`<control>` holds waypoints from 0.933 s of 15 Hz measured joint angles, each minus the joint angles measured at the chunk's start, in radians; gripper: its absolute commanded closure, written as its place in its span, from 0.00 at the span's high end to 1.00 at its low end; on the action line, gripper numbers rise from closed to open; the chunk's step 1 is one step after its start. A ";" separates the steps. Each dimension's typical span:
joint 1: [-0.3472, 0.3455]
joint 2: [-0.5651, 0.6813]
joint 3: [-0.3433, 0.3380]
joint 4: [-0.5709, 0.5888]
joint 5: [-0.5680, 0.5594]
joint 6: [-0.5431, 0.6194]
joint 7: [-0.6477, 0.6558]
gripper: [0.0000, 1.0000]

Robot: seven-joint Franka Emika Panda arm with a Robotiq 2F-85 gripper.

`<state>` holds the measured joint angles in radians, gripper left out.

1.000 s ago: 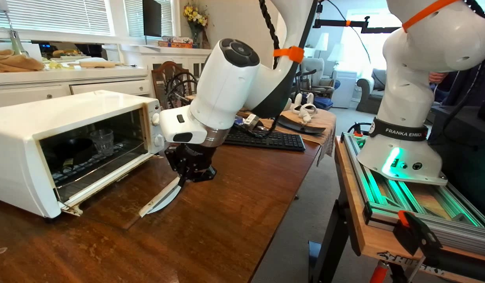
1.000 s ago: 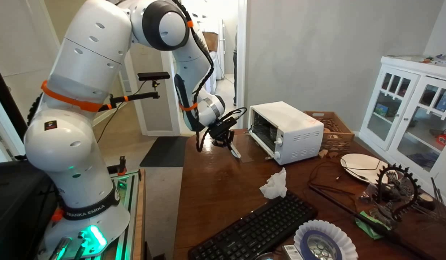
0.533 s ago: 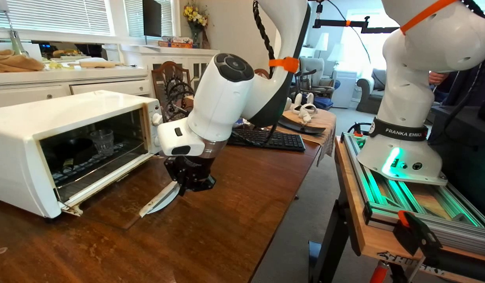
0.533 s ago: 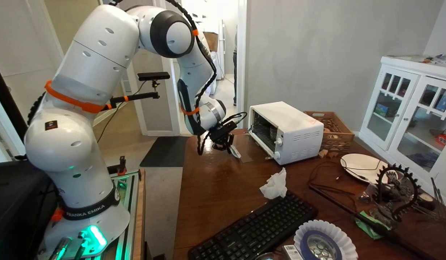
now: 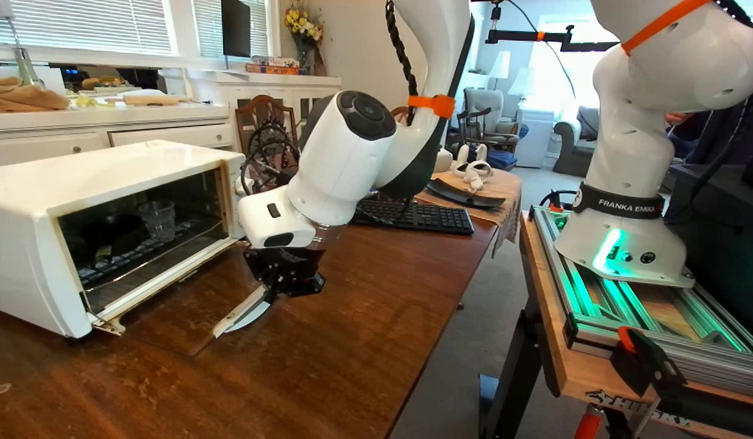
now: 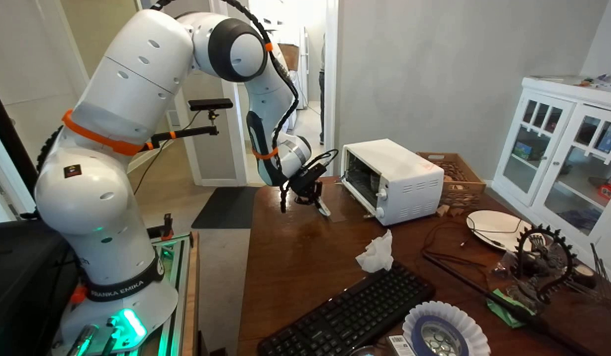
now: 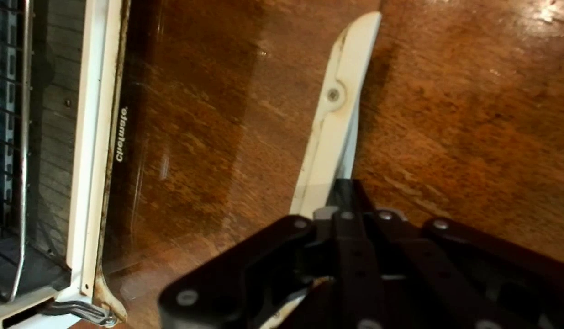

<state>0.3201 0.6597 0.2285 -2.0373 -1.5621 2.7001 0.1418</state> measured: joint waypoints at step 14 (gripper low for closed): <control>0.060 -0.120 0.054 -0.007 -0.179 -0.249 0.156 0.00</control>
<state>0.3804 0.5399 0.2829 -2.0438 -1.7408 2.4516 0.2979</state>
